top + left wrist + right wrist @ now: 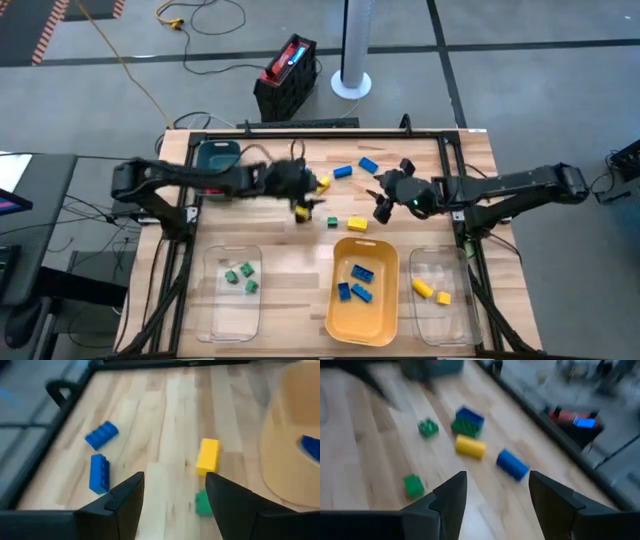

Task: Sort blocks
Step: Put the green game piece into the left transparent bin

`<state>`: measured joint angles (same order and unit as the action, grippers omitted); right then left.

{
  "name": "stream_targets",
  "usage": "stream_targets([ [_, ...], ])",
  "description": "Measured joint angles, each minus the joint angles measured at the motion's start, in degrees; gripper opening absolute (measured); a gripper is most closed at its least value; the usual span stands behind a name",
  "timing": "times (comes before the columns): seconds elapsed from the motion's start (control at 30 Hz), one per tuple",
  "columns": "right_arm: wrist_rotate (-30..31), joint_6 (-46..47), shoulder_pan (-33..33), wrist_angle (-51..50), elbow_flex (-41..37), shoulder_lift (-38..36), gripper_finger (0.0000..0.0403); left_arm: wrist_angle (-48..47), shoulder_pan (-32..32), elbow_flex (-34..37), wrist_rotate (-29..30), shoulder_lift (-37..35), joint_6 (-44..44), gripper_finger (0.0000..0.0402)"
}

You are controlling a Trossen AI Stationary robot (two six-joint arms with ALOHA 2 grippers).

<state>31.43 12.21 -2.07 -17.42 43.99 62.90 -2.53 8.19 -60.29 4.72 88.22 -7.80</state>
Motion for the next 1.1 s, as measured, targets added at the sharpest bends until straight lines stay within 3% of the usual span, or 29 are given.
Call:
stream_targets([
  [0.13,6.8,-1.7,-6.1,1.6,0.0,-1.7,0.023,-0.2,8.1,-3.1,-7.6,5.9,0.8,0.0205],
  [0.33,9.6,-0.4,-11.8,0.2,0.0,-4.7,0.023,-7.1,12.5,-12.5,-9.0,15.7,-1.1,0.0205],
  [0.8,12.4,-0.2,-16.5,-0.4,0.0,-5.2,0.023,-30.5,12.7,-39.6,-4.4,33.8,-5.2,0.0242],
  [0.97,12.4,-0.4,-17.1,-0.8,0.0,-5.6,0.023,-38.3,11.2,-43.9,-0.7,34.8,-10.5,0.0241],
  [1.1,12.5,2.9,-18.0,-5.4,0.0,-7.4,0.023,-47.2,9.8,-43.3,-4.6,32.9,-15.3,0.024],
])
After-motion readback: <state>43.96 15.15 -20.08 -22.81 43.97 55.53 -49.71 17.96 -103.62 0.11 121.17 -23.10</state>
